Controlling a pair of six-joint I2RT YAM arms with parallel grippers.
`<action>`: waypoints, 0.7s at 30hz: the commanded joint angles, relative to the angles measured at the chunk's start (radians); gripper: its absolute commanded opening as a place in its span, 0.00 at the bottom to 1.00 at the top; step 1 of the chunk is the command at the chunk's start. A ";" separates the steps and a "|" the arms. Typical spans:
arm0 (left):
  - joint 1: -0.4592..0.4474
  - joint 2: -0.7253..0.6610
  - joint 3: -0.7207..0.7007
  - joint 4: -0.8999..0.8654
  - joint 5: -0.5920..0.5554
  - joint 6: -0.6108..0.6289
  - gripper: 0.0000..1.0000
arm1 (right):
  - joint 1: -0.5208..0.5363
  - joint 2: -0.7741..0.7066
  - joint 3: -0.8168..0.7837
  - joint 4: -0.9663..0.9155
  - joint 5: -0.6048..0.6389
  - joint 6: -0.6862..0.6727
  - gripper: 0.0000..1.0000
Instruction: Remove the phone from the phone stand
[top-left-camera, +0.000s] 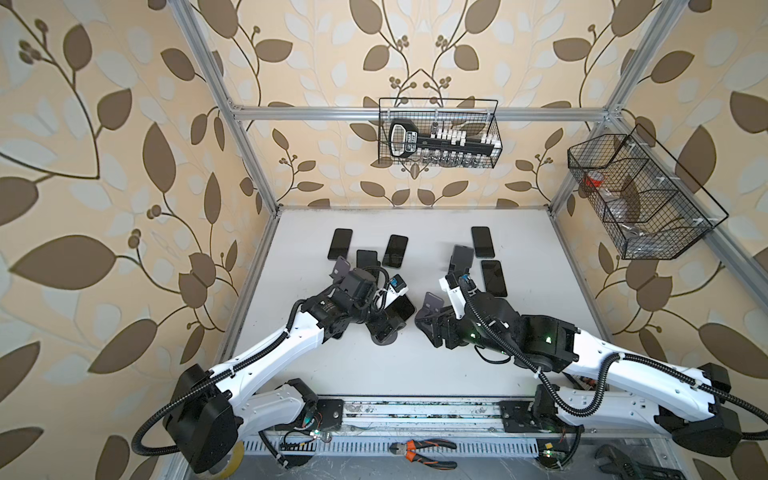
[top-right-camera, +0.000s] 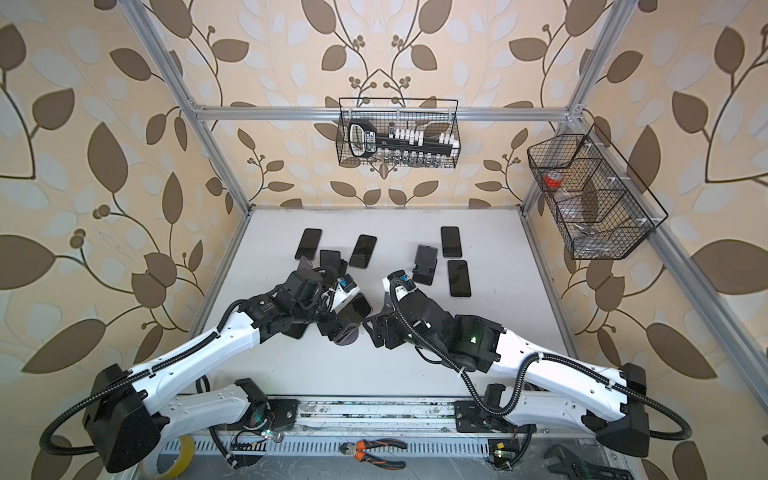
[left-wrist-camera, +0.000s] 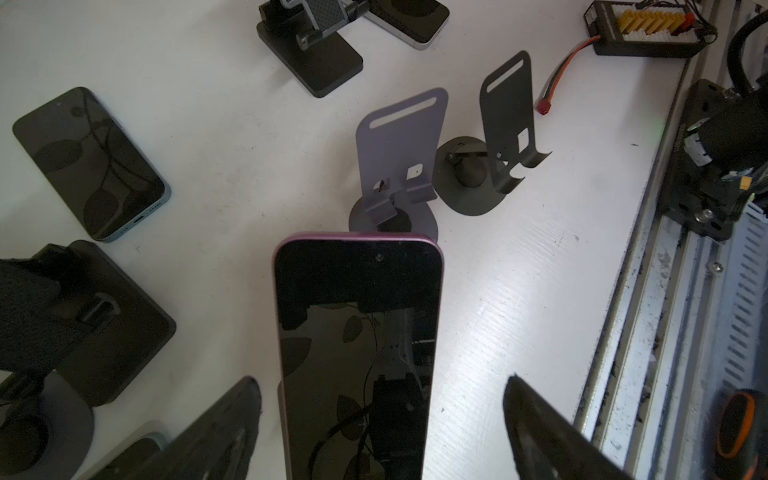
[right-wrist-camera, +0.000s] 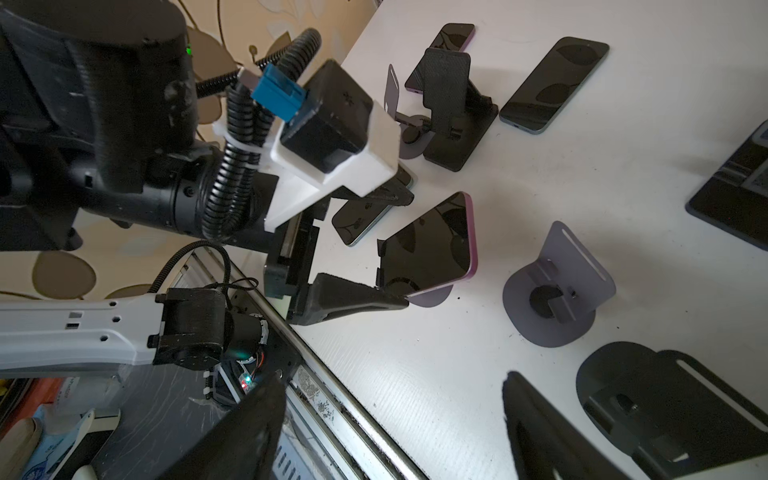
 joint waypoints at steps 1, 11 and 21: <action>-0.012 0.013 0.043 0.028 0.002 0.033 0.91 | 0.004 -0.014 -0.006 -0.025 0.032 0.000 0.84; -0.025 0.075 0.063 0.044 0.004 0.041 0.91 | 0.004 -0.005 0.014 -0.041 0.045 -0.006 0.86; -0.030 0.119 0.084 0.041 -0.001 0.050 0.90 | 0.004 -0.011 0.026 -0.053 0.068 -0.005 0.88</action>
